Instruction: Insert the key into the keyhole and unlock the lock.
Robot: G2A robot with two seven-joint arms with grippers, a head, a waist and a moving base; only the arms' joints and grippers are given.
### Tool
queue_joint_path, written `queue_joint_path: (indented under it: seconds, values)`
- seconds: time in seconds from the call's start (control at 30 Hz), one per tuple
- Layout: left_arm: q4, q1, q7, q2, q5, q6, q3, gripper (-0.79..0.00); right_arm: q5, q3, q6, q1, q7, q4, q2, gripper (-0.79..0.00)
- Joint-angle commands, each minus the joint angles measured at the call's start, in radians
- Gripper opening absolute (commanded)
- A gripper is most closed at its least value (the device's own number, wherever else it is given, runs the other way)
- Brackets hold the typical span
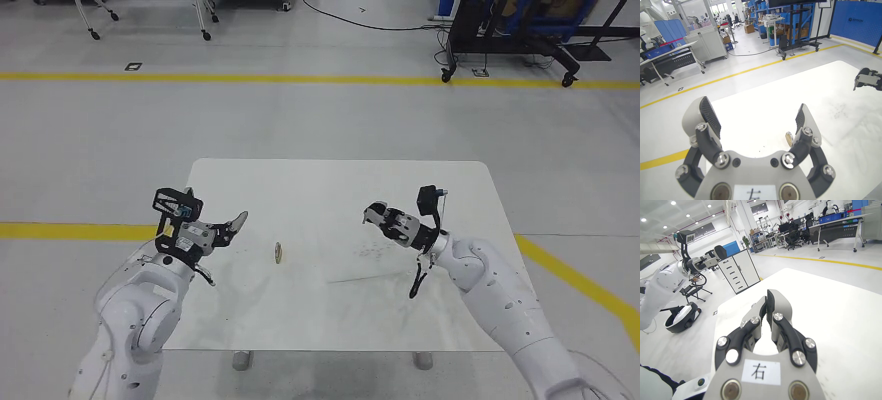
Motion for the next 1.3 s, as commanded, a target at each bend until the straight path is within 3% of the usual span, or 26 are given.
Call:
queue_joint_path:
  seconds: [0.0, 0.13, 0.23, 0.4, 0.5, 0.57, 0.8, 0.97, 1.1, 1.27]
  values:
    - [0.000, 0.000, 0.000, 0.000, 0.000, 0.000, 0.000, 0.000, -0.001, 0.000, -0.001, -0.001, -0.002, 0.000, 0.000, -0.785]
    - [0.007, 0.004, 0.015, 0.000, 0.004, -0.010, 0.007, 0.000, -0.001, 0.000, -0.001, -0.001, -0.002, 0.000, 0.000, -0.785]
    - [0.056, 0.003, 0.031, -0.007, -0.191, -0.023, 0.025, 0.000, 0.086, -0.016, -0.035, -0.021, -0.008, -0.006, -0.006, -0.785]
    - [0.098, -0.070, -0.170, -0.014, -0.637, -0.013, 0.037, 0.000, 0.469, -0.085, -0.071, -0.012, 0.034, -0.019, -0.026, -0.785]
    - [0.125, -0.125, -0.338, -0.016, -0.971, 0.056, 0.036, 0.000, 0.652, -0.110, -0.071, 0.009, 0.128, -0.009, -0.027, -0.785]
    - [0.131, -0.139, -0.370, -0.015, -1.024, 0.067, 0.031, 0.000, 0.741, -0.118, -0.071, 0.019, 0.215, 0.003, -0.023, -0.785]
    - [0.131, -0.139, -0.370, -0.015, -1.024, 0.067, 0.031, 0.000, 0.746, -0.116, -0.071, 0.022, 0.229, 0.005, -0.021, -0.785]
    - [0.159, -0.135, -0.381, -0.029, -1.364, 0.142, 0.099, 0.000, 0.748, -0.116, -0.066, 0.020, 0.226, 0.002, -0.022, -0.785]
    - [0.252, -0.196, -0.437, -0.043, -1.699, 0.242, 0.148, 0.000, 0.837, -0.163, -0.041, 0.013, 0.221, -0.035, -0.043, -0.785]
    - [0.349, -0.263, -0.512, -0.043, -1.701, 0.204, 0.195, -0.009, 0.999, -0.246, -0.057, 0.061, 0.257, 0.016, -0.083, -0.785]
